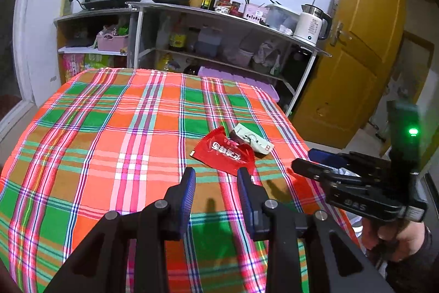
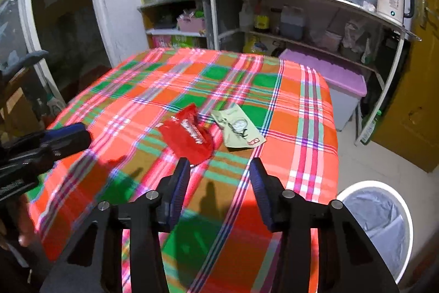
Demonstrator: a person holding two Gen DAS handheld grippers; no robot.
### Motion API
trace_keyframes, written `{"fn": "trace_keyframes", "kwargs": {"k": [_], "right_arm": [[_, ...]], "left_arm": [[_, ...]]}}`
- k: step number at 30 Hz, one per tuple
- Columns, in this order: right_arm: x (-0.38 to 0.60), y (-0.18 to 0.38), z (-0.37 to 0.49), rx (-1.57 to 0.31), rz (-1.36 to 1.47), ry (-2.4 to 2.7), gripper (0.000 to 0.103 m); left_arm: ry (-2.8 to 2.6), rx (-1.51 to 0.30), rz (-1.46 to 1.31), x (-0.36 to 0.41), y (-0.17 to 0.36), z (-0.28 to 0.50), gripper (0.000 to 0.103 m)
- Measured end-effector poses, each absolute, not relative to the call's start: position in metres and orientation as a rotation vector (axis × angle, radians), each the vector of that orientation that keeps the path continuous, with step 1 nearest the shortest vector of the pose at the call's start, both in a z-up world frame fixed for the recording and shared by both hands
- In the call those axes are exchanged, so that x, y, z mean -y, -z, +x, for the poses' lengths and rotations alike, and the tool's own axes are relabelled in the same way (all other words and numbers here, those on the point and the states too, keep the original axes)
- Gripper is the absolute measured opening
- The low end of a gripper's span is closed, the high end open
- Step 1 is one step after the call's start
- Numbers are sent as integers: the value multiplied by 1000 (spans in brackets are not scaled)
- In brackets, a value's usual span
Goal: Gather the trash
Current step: 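Move both open tools back over the red wrapper and beige packet, then grasp the beige paper packet with the right tool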
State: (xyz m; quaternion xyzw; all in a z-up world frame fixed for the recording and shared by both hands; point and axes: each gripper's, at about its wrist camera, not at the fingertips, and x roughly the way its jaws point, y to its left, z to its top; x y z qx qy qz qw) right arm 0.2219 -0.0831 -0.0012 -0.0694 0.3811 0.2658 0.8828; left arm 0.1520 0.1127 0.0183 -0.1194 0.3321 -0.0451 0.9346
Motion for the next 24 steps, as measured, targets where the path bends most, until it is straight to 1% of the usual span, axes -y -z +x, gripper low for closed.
{"fn": "trace_keyframes", "kwargs": {"k": [2,4,11,18,19,20,21,24], "right_arm": [[79,7,233,-803,-149,-554,42],[75,16,248,-826,-164,-544,42],[65,35,287,-860,-186,-546,41],[51,48,307,-883,-205,-576,41],[49,49,308,-881,-210,-581,39],[48,49,309,-878,-216,-589,34],[46,49,310,-880,-221,-599,31],[42,50,309,-878,-236,-610,23]], "left_arm": [[93,-680,-253,-116,-16,156,38],[97,-681,-260,-118,-13,161,40],[97,-697,-269,-124,-3,176,40],[105,-716,-285,-128,5,190,40],[103,-719,-285,-128,6,192,40],[102,-722,-285,-128,6,193,40],[103,-726,-287,-128,7,195,40],[109,-738,-294,-126,9,201,40]]}}
